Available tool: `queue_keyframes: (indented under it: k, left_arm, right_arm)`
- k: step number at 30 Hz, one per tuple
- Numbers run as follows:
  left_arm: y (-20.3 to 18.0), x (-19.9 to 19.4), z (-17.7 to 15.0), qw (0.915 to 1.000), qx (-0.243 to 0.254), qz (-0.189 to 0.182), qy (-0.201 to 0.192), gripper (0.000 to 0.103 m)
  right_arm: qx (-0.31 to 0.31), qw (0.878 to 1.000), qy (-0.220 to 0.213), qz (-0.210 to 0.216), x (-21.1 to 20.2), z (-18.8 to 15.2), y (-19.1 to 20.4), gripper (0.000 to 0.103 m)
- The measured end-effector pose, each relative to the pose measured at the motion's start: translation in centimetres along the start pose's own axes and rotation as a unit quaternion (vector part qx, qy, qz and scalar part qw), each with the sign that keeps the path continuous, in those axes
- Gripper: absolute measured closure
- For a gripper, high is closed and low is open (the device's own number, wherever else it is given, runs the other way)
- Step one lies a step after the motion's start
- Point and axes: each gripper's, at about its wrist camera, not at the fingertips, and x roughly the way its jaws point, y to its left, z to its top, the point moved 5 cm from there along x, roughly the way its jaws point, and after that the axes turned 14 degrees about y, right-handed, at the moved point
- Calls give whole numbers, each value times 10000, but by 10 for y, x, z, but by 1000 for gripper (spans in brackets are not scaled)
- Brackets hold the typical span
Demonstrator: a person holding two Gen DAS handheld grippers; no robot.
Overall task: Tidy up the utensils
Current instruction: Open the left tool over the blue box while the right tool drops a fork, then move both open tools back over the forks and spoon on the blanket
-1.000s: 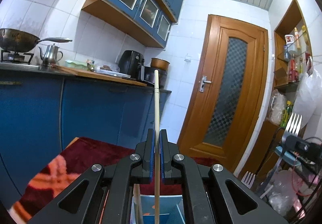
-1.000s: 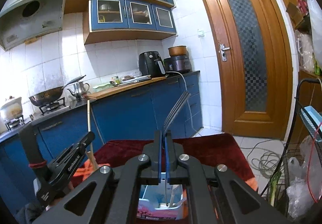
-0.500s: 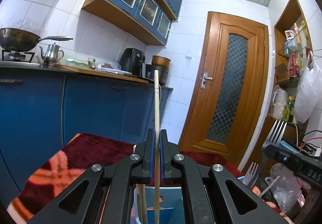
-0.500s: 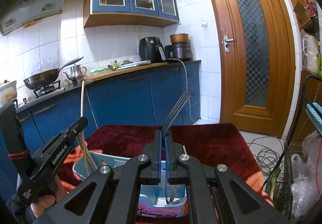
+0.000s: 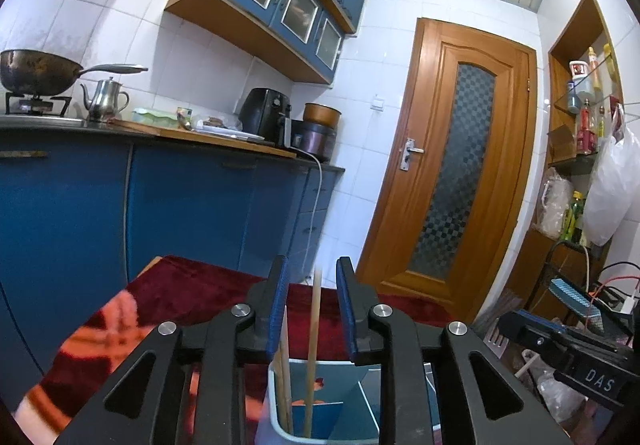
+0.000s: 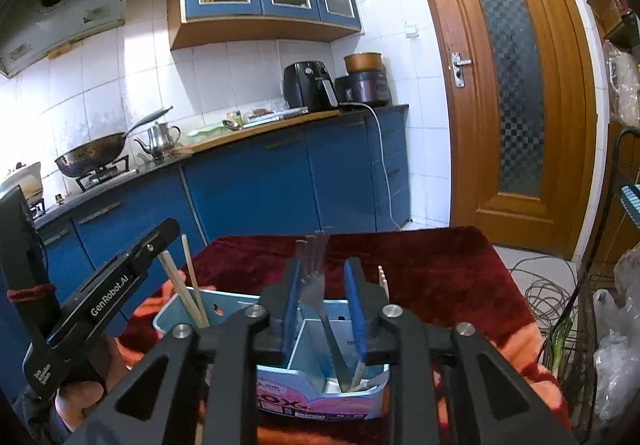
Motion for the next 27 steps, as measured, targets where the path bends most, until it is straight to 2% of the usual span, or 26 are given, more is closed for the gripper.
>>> queue_keyframes:
  k: [6,9,15,20,24,27]
  left_arm:
    - [-2,-20,1,10000,52,11,76,77]
    - [-3,-32,-2,9998,90,0,199,72]
    - [-3,-55,-10,9987,211,54,465,71]
    - [-1,-74,-22,9965,237,68,795,65]
    - [-1,-85,-35,9933,375,218,1072,61]
    - [0,-88,-45,9900,420,264,1321,55]
  right_arm:
    - [-14,9999,-161,28,-24,-3,4,64]
    - [10,9999,-161,40,-35,-9,5,57]
    - [87,9999,-65,51,-52,-23,5,48]
    - [186,9998,35,12,-65,-41,1,39]
    - [253,9995,206,-22,-68,-58,-2,31]
    - [314,9988,378,-27,-66,-71,-6,29]
